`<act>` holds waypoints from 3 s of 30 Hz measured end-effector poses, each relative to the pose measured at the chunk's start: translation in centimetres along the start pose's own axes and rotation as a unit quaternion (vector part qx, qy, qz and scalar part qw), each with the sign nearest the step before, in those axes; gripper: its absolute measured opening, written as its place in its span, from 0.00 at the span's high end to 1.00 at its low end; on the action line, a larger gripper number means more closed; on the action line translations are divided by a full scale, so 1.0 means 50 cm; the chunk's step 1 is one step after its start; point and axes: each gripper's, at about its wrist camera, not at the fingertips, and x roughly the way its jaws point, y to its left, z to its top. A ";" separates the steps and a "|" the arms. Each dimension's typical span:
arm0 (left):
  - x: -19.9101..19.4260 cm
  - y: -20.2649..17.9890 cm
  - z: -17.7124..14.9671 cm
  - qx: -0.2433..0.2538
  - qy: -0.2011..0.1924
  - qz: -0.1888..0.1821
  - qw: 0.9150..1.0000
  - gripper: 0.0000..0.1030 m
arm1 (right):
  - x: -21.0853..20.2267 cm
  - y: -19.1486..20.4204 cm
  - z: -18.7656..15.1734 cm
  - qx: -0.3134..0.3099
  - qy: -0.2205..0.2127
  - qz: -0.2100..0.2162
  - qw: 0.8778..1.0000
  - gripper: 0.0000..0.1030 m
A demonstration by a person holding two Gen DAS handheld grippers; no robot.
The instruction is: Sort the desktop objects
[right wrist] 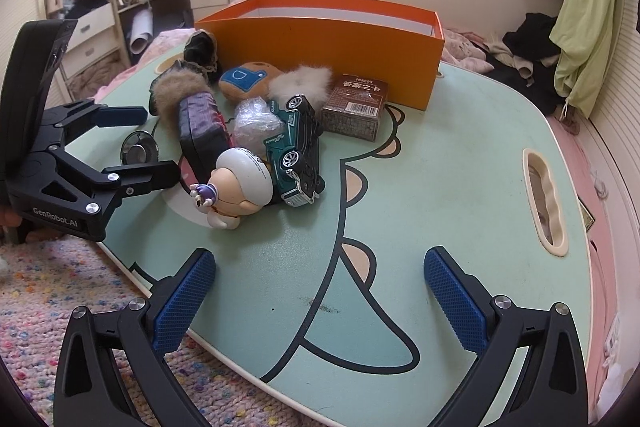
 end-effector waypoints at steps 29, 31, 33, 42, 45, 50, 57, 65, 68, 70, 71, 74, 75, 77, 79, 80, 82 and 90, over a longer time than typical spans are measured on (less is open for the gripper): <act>-0.001 0.003 -0.001 0.000 0.000 0.000 1.000 0.00 | 0.002 0.002 0.000 0.000 0.000 0.000 1.000 0.00; -0.002 0.003 -0.001 0.000 0.000 0.000 1.000 0.00 | 0.003 0.002 -0.001 0.000 0.000 0.000 1.000 0.00; -0.001 0.002 0.000 0.000 0.000 0.000 1.000 0.00 | 0.003 0.002 0.000 0.000 0.000 0.000 1.000 0.00; -0.001 0.002 0.000 0.000 0.000 0.000 1.000 0.00 | 0.003 0.002 0.000 0.000 0.000 0.000 1.000 0.00; -0.001 0.002 0.000 0.000 0.000 0.000 1.000 0.00 | 0.004 0.002 0.000 0.000 0.000 0.000 1.000 0.00; 0.000 0.002 0.000 0.000 0.000 0.000 1.000 0.00 | 0.004 0.002 0.000 0.000 0.000 0.000 1.000 0.00; -0.004 -0.002 0.000 0.005 -0.005 -0.002 1.000 0.03 | 0.004 0.002 0.000 0.000 0.000 0.000 1.000 0.00; -0.026 -0.017 -0.002 0.037 -0.036 -0.030 0.998 0.70 | 0.001 0.000 -0.005 0.002 -0.001 -0.001 1.000 0.00; -0.030 -0.017 -0.003 0.039 -0.042 -0.030 0.998 0.70 | -0.015 -0.015 -0.001 0.025 -0.014 0.010 1.000 0.02; -0.036 -0.013 -0.003 0.034 -0.051 -0.033 0.998 0.70 | -0.042 -0.030 0.009 0.056 -0.046 0.027 0.997 0.12; -0.038 -0.013 -0.003 0.032 -0.056 -0.036 0.997 0.70 | -0.056 -0.040 0.017 0.075 -0.065 0.034 0.994 0.14; -0.048 -0.013 -0.003 0.032 -0.070 -0.037 0.996 0.70 | -0.067 -0.049 0.058 0.109 -0.093 0.051 0.988 0.23; -0.050 -0.015 -0.004 0.034 -0.073 -0.036 0.996 0.70 | -0.058 -0.044 0.076 0.109 -0.087 0.053 0.989 0.32; -0.051 -0.018 -0.004 0.039 -0.077 -0.032 0.996 0.70 | -0.034 -0.027 0.108 0.095 -0.068 0.041 0.992 0.50; -0.051 -0.016 -0.004 0.040 -0.078 -0.030 0.996 0.70 | -0.013 -0.010 0.126 0.081 -0.053 0.026 0.995 0.59; -0.050 -0.016 -0.004 0.038 -0.078 -0.031 0.996 0.70 | -0.003 0.000 0.131 0.075 -0.048 0.022 0.996 0.60; -0.048 -0.014 -0.003 0.035 -0.079 -0.032 0.996 0.70 | 0.011 0.016 0.131 0.062 -0.036 0.024 0.997 0.60; -0.045 -0.021 -0.004 0.033 -0.078 -0.031 0.996 0.70 | 0.049 -0.027 0.115 0.099 -0.009 0.013 0.995 0.78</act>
